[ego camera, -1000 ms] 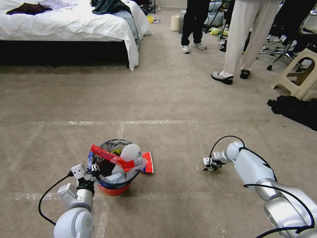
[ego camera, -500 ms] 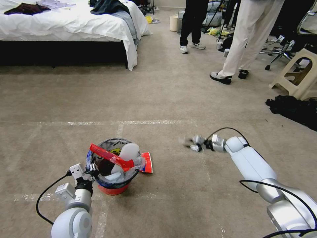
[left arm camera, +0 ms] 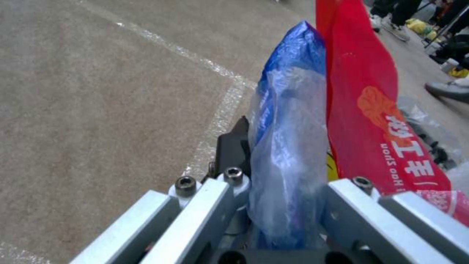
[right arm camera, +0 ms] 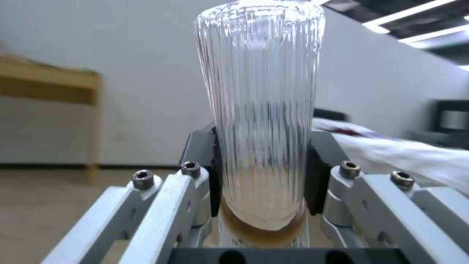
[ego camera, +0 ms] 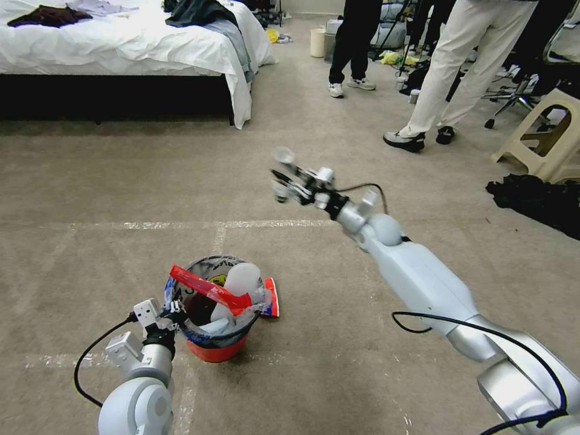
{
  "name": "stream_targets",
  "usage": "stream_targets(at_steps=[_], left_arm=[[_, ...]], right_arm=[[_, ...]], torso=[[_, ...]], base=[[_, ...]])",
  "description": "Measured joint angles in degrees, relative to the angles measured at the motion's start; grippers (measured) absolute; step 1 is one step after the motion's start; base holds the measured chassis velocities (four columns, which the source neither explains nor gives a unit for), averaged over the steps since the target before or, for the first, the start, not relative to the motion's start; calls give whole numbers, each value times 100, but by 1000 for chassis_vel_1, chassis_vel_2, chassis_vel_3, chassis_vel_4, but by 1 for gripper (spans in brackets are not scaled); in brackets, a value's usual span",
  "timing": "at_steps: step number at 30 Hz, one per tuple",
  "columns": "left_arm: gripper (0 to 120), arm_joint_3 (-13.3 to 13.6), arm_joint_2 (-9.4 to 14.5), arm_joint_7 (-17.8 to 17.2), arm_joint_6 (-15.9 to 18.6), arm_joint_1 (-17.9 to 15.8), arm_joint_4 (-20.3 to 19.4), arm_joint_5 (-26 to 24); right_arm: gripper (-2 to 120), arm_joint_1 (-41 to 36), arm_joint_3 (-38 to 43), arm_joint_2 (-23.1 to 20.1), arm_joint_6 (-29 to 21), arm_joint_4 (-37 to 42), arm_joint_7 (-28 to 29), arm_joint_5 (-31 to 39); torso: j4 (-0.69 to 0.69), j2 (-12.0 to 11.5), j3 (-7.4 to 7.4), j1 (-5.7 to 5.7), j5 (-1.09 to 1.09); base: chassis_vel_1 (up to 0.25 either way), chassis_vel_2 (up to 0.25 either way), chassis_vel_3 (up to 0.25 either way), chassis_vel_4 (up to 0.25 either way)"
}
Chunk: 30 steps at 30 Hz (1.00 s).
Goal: Pick up the trash bin and place the garbage on the floor into it.
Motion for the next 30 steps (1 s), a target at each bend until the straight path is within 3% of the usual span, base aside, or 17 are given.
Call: stream_targets(at_steps=[12, 30], left_arm=[[5, -98, -5, -1, 0, 0, -55, -101], [5, -119, -69, -34, 33, 17, -225, -231]], right_arm=[[30, -115, -663, -298, -423, 1213, 91, 659], [30, -1069, -1088, -489, -367, 1357, 64, -84]], torso=[[-2, 0, -1, 0, 1], [-2, 0, -1, 0, 2]], base=[[0, 0, 0, 0], [0, 0, 0, 0]])
